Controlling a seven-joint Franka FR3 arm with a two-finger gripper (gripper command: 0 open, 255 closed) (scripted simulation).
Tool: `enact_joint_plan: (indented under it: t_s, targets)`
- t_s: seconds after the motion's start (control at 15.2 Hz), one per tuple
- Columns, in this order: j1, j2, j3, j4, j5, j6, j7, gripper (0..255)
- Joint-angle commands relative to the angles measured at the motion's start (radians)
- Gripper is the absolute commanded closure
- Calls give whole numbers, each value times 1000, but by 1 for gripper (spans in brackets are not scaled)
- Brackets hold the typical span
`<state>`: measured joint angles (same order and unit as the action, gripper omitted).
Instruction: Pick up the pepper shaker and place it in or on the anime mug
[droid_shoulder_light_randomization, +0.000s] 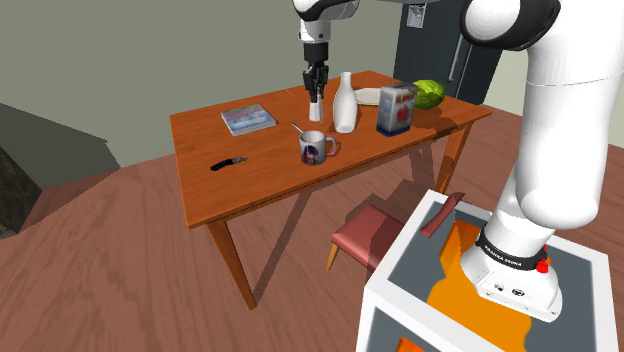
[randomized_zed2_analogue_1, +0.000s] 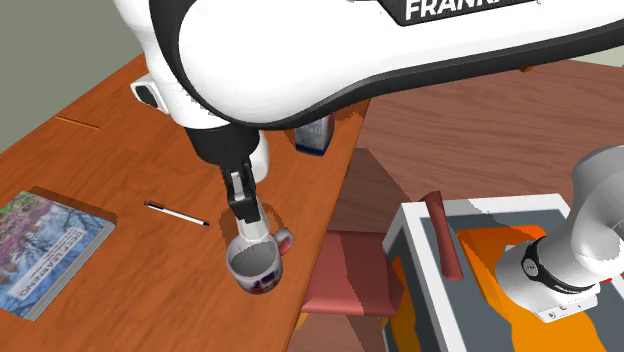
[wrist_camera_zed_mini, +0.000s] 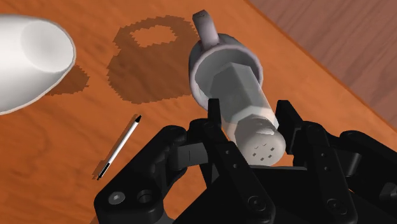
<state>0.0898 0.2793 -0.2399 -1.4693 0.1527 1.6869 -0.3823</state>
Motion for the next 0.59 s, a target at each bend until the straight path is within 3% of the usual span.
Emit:
enact_joint_plan:
  t_s: [0.0,0.53]
  targets:
    - [2,-2,1,-32,0,30,-1,255]
    - [6,4,3,-130,4,134,-12,255]
